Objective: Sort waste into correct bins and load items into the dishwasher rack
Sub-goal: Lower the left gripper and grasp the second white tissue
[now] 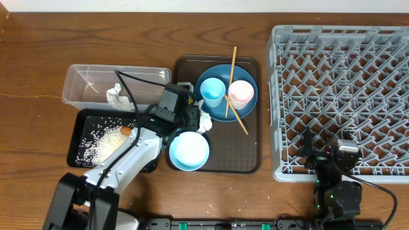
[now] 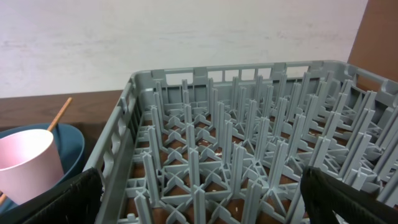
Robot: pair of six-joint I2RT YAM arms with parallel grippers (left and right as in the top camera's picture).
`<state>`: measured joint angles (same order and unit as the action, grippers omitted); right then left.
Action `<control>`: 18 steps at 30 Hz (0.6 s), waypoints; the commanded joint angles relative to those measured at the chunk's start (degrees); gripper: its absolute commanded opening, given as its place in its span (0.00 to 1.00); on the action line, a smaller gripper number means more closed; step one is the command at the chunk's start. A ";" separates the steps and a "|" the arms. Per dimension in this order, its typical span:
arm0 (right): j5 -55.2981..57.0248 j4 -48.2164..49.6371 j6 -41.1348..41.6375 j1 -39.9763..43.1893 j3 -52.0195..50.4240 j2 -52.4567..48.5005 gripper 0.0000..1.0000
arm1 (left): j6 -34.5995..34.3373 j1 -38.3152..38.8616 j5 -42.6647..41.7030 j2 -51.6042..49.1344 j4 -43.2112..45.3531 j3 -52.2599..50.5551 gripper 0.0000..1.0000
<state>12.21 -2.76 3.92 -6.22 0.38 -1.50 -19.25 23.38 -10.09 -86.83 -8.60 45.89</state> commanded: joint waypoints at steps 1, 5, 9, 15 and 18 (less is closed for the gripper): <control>-0.04 -0.26 0.28 -0.72 -0.07 0.04 0.99 | 0.59 0.24 0.68 -1.18 0.31 0.28 0.43; -0.04 -0.26 0.28 -0.72 -0.07 0.04 0.99 | 0.59 0.24 0.68 -1.46 0.39 0.28 0.43; -0.02 -0.26 0.28 -0.72 -0.07 0.04 0.99 | 0.59 0.24 0.66 -1.75 0.59 0.28 0.43; -0.02 -0.26 0.28 -0.72 -0.07 0.04 0.99 | 0.59 0.24 0.48 -1.92 0.61 0.28 0.36; -0.04 -0.26 0.28 -0.72 -0.07 0.04 0.99 | 0.59 0.24 0.48 -1.92 0.61 0.28 0.36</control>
<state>12.21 -2.76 3.92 -6.22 0.38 -1.50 -19.22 23.38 -10.11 -88.09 -8.29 45.89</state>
